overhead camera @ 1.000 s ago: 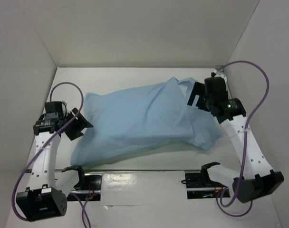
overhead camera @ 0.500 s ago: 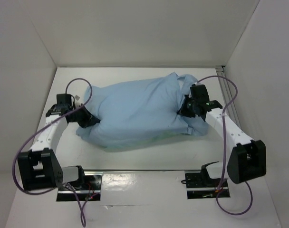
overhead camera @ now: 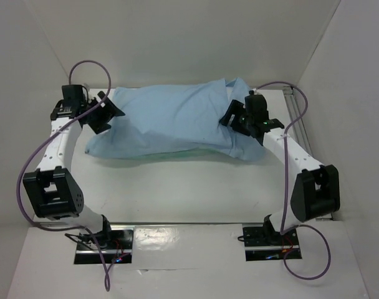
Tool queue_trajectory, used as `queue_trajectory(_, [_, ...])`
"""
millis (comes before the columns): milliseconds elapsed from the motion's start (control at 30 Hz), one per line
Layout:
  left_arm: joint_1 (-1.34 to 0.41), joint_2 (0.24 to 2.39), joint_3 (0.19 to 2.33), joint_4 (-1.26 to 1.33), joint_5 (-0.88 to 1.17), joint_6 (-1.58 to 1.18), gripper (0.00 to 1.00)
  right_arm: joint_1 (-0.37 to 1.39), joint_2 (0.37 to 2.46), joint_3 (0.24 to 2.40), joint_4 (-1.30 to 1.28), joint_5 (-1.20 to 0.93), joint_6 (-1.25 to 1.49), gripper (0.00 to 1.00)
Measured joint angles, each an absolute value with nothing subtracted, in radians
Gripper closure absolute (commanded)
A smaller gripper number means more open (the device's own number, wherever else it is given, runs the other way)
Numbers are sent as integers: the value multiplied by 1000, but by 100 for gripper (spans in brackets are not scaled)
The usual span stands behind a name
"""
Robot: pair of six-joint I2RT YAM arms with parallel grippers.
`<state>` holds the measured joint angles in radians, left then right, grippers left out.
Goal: Put the pillow into the pillowcase
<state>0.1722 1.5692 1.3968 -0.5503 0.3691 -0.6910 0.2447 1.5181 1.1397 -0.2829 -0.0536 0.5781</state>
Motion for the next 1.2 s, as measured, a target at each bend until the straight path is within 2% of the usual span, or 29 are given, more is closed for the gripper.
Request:
queue_trajectory(100, [198,1490,1375,-628,307,-678,5,254,1442,1155,-319,-43,567,9])
queue_trajectory(367, [373,1230,1179,-707,94,-682,0,259,1161,1245,-430,45,553,5])
queue_trajectory(667, [521,1420,879,-617,215,-689,0,257,1038,1163,-682,208,591,1])
queue_trajectory(900, [520,1439,860,-414,323,-733,0,250,999,1085,-813,255,638,1])
queue_trajectory(933, [520,1454,862,-387,340,-738,3,249,986,1069,-820,256,645,1])
queue_trajectory(967, [520,1476,862,-358,356,-743,7,243,971,1053,-826,253,653,1])
queue_trajectory(1067, [520,1525,859,-291,413,-773,45,190,933,995,-825,217,666,1])
queue_trajectory(1100, [520,1535,856,-266,437,-778,63,159,927,978,-825,199,665,1])
queue_trajectory(1133, [520,1541,852,-244,456,-788,91,125,926,962,-822,177,665,1])
queue_trajectory(1167, [520,1544,850,-228,475,-792,100,96,926,948,-818,157,664,1])
queue_trajectory(1200, [520,1546,849,-218,487,-795,100,62,929,932,-813,129,662,1])
